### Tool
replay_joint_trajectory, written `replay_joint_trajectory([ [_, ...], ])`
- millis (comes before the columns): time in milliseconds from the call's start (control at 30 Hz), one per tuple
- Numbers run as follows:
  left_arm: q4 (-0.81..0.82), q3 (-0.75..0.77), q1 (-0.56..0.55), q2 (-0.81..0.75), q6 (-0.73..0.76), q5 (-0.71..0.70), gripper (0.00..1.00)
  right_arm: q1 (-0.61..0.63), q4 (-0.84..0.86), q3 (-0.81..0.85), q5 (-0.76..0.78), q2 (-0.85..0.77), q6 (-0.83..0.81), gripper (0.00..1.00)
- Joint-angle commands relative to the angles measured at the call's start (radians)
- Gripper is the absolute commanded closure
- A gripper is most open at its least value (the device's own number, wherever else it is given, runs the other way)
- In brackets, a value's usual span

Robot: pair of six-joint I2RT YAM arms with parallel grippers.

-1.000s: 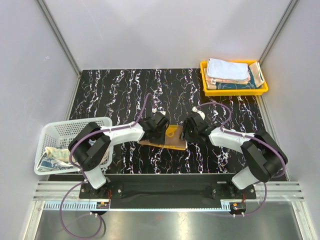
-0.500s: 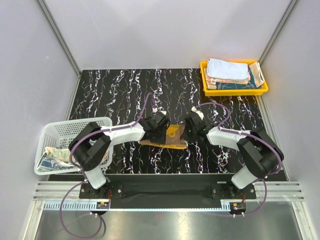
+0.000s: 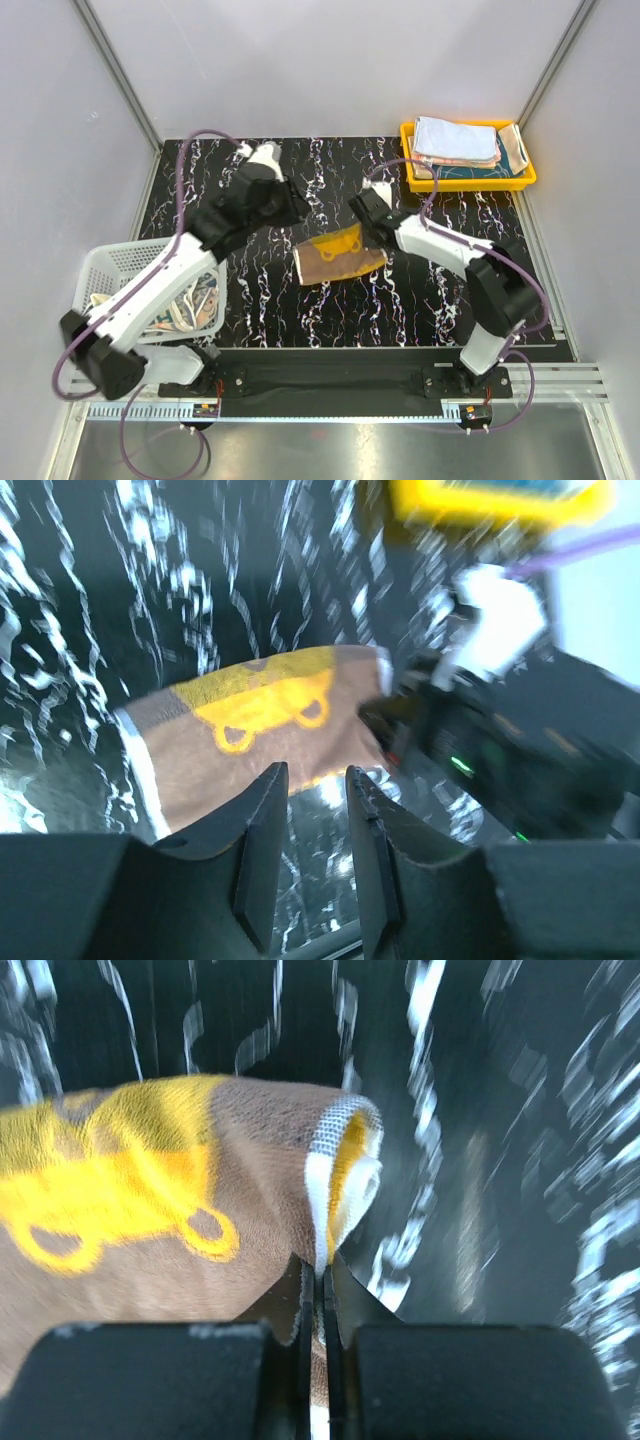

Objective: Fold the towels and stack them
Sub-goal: Neatly place the folded towel into the bin

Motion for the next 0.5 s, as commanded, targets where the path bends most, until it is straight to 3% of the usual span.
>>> replay_joint_trajectory([
  [0,-0.103,-0.004,0.029,-0.079,0.032,-0.022,0.65,-0.014,-0.072,0.169,0.223,0.093,-0.196,1.0],
  [233,-0.155,-0.075,0.092,-0.191,0.115,-0.033,0.64,-0.194,-0.04,0.522,0.27,0.315,-0.467,1.0],
  [467,-0.198,-0.075,0.126,-0.205,0.228,-0.039,0.64,-0.319,-0.077,1.015,0.284,0.622,-0.706,1.0],
])
